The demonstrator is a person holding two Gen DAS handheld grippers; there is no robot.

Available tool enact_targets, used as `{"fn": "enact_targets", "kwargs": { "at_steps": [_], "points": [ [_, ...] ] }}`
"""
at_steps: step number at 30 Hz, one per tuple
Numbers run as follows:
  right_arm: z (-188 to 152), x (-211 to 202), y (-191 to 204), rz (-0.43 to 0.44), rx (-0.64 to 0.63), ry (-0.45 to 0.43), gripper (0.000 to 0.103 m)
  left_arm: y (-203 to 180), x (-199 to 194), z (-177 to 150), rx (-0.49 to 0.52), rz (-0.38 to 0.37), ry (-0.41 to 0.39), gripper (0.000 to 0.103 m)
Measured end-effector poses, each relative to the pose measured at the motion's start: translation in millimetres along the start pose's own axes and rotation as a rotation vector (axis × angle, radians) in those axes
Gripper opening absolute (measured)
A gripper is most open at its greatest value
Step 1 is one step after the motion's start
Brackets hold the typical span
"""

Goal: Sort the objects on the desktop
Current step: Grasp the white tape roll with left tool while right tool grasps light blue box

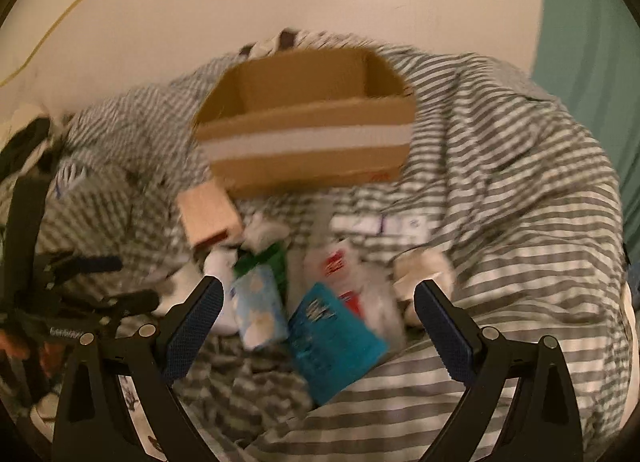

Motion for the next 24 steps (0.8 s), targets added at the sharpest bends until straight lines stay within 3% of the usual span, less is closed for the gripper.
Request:
{"fn": "enact_targets", "kwargs": {
  "at_steps": [3, 10, 19, 24],
  "points": [
    [0.3, 6.6, 13.6, 0.004, -0.046, 0.022, 0.097, 7.4, 15.0, 3.7, -0.036, -0.003, 0.058, 0.092],
    [1.5, 33.3, 29.2, 0.030, -0.113, 0.111, 0.092, 12.4, 33.8, 15.9, -0.072, -0.023, 0.099, 0.092],
    [13.0, 92.9, 36.6, 0.090, -0.147, 0.306, 0.066, 27.6, 72.4, 32.3, -0.154, -0.068, 0.254, 0.093],
    [17.9, 119.1, 36.3, 0.110, -0.142, 0.377, 0.061, 28.0, 73.7, 31.7, -0.154, -0.074, 0.248, 0.093]
  ]
}}
Point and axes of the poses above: each gripper's, at about its wrist camera, not at the fingertips, and x roughly the way its jaws point, y to its left, z to its top, the point moved 2 cm from there along x, roughly the way its jaws point, and after that the axes turned 13 degrees about y, right-handed, at the moved point
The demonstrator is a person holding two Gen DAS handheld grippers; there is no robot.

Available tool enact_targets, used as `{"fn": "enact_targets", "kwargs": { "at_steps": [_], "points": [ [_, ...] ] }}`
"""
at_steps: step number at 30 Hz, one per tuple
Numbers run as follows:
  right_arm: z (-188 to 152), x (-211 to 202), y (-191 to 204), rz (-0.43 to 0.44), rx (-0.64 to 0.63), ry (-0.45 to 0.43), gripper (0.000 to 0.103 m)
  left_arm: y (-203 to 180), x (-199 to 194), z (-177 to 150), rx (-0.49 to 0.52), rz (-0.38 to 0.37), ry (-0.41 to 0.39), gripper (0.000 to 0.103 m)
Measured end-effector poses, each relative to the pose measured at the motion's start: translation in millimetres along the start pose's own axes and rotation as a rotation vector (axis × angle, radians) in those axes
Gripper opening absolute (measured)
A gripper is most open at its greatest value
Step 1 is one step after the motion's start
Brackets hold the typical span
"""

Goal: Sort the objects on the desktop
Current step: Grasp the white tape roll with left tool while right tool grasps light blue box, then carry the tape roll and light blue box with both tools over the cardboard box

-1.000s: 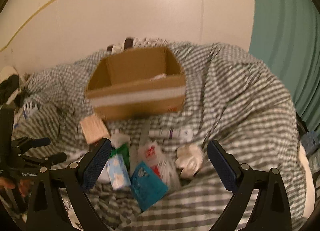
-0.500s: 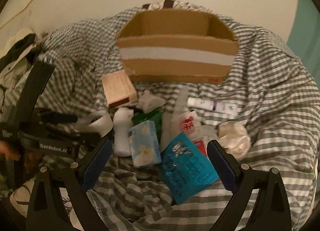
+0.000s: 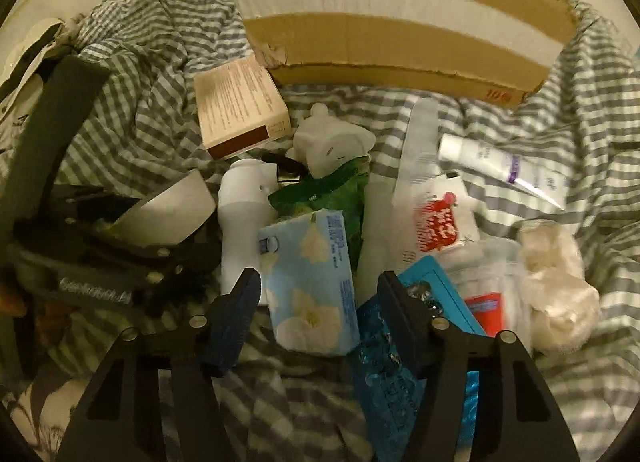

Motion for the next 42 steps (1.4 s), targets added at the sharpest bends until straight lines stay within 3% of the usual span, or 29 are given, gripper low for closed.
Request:
{"fn": "enact_targets", "kwargs": {
  "at_steps": [5, 7, 12, 15, 25, 42],
  "points": [
    [4.8, 11.7, 0.9, 0.032, -0.014, 0.034, 0.058, 2.6, -4.9, -4.0, -0.009, -0.012, -0.025, 0.088],
    [0.3, 8.3, -0.5, 0.038, -0.003, 0.027, 0.043, 1.3, -12.9, -8.6, -0.001, -0.027, -0.061, 0.088],
    [-12.4, -8.4, 2.6, 0.044, 0.004, -0.028, 0.025, 1.6, -29.8, -20.3, 0.012, 0.025, -0.143, 0.088],
    [-18.4, -20.7, 4.7, 0.051, 0.009, -0.065, 0.020, 4.9, -39.6, -26.9, 0.018, 0.027, -0.193, 0.088],
    [-28.6, -51.1, 13.8, 0.021, 0.028, -0.179, 0.019, 5.5, -71.2, -31.9, -0.017, 0.061, -0.363, 0.088],
    [-20.6, -156.5, 1.3, -0.142, 0.075, -0.401, 0.019, -36.5, -152.7, -29.0, 0.128, 0.166, -0.603, 0.088]
  ]
}}
Point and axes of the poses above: each gripper's, at about its wrist camera, not at the fingertips, and x roughly the way its jaws point, y to its left, z to its top, the point moved 2 cm from there along x, roughly the way its jaws point, and after that the axes turned 13 degrees about y, right-handed, at the moved point
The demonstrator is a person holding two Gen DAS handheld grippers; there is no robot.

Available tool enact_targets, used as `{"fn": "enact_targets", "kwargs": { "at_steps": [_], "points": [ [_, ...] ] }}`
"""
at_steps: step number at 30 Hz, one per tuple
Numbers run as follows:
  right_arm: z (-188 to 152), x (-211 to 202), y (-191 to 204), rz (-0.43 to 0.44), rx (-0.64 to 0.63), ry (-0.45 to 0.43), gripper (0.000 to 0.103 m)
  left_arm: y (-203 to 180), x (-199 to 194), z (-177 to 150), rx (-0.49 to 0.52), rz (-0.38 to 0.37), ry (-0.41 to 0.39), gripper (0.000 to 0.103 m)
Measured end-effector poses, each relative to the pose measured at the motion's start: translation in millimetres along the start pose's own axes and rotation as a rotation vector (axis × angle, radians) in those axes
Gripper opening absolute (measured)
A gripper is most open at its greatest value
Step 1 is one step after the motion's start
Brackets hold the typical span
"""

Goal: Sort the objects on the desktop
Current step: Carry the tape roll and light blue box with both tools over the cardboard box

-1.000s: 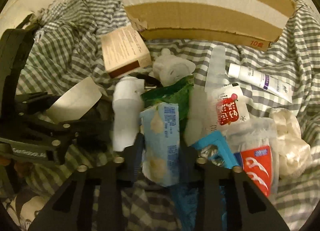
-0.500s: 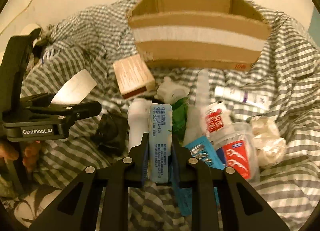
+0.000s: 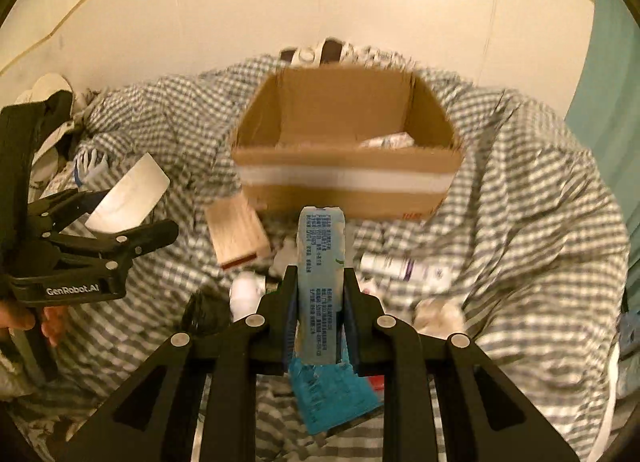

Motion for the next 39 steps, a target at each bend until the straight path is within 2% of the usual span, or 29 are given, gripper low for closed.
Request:
{"fn": "enact_targets", "kwargs": {
  "at_steps": [11, 25, 31, 39],
  "points": [
    [42.9, -32.0, -17.4, -0.012, 0.048, -0.105, 0.019, 0.5, -22.3, 54.7, -0.031, 0.002, -0.089, 0.088],
    [91.2, -42.8, -35.7, -0.006, 0.038, -0.163, 0.019, 0.2, -33.1, 116.4, -0.002, -0.007, -0.152, 0.088],
    [113.9, -30.3, -41.5, 0.014, 0.027, -0.163, 0.019, 0.7, -21.5, 138.3, -0.001, 0.000, -0.146, 0.088],
    [148.1, 7.8, -57.2, 0.050, 0.046, -0.132, 0.019, 12.8, 24.2, 167.6, -0.029, -0.019, -0.100, 0.088]
  ]
}}
Point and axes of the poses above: each gripper's, at about its wrist camera, not at the fingertips, and x roughly the way its jaws point, y to its left, z to its top, the point moved 2 cm from there along x, roughly the way its jaws point, and after that the axes turned 13 degrees about y, right-handed, at the moved point
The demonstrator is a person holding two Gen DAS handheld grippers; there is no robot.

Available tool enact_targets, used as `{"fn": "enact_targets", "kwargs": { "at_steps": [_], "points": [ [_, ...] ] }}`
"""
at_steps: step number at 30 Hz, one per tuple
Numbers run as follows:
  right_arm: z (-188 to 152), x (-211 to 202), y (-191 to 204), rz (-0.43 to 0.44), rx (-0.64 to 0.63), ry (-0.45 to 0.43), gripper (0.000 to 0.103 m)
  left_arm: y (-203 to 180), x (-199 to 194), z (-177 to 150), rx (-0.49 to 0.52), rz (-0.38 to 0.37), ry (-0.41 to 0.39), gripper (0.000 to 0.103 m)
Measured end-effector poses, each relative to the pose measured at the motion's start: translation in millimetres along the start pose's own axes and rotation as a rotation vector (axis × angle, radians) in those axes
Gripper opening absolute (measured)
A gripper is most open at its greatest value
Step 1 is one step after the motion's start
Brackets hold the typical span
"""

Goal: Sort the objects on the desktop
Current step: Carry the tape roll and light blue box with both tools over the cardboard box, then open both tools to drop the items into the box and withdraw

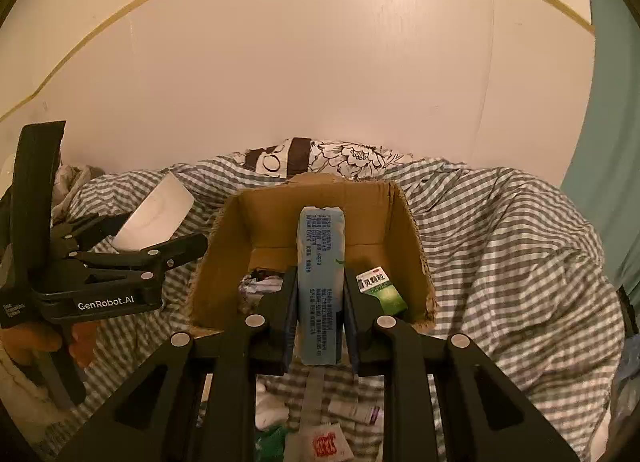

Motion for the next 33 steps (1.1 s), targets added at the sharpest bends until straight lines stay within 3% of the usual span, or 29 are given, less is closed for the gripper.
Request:
{"fn": "enact_targets", "kwargs": {
  "at_steps": [12, 21, 23, 24, 25, 27, 33],
  "points": [
    [34.2, 98.5, -28.2, 0.046, 0.072, 0.074, 0.019, 21.1, 93.2, 19.8, -0.051, 0.020, 0.087, 0.088],
    [44.4, 148.3, -42.3, 0.091, 0.122, 0.090, 0.020, 16.3, 111.5, 32.3, -0.019, 0.043, 0.072, 0.089],
    [45.8, 148.5, -43.6, 0.117, 0.131, 0.077, 0.020, 13.4, 110.3, 32.8, -0.008, 0.044, 0.060, 0.095],
    [47.1, 146.4, -44.3, 0.130, 0.138, 0.068, 0.022, 12.1, 109.8, 32.7, -0.004, 0.054, 0.056, 0.103],
    [48.4, 142.6, -44.6, 0.140, 0.143, 0.058, 0.027, 11.2, 108.1, 32.9, -0.001, 0.062, 0.049, 0.103],
    [50.9, 131.8, -44.6, 0.139, 0.154, 0.029, 0.061, 8.7, 104.3, 31.1, 0.008, 0.067, 0.043, 0.103],
    [50.2, 82.3, -37.1, 0.078, 0.132, -0.026, 0.063, 7.8, 74.2, 22.2, -0.010, 0.069, 0.048, 0.103]
  ]
}}
Point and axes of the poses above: each gripper's, at about its wrist camera, not at the fingertips, and x roughly the way its jaws point, y to its left, z to its top, the point moved 2 cm from there along x, roughly the way its jaws point, and after that the axes turned 13 degrees about y, right-handed, at the moved point
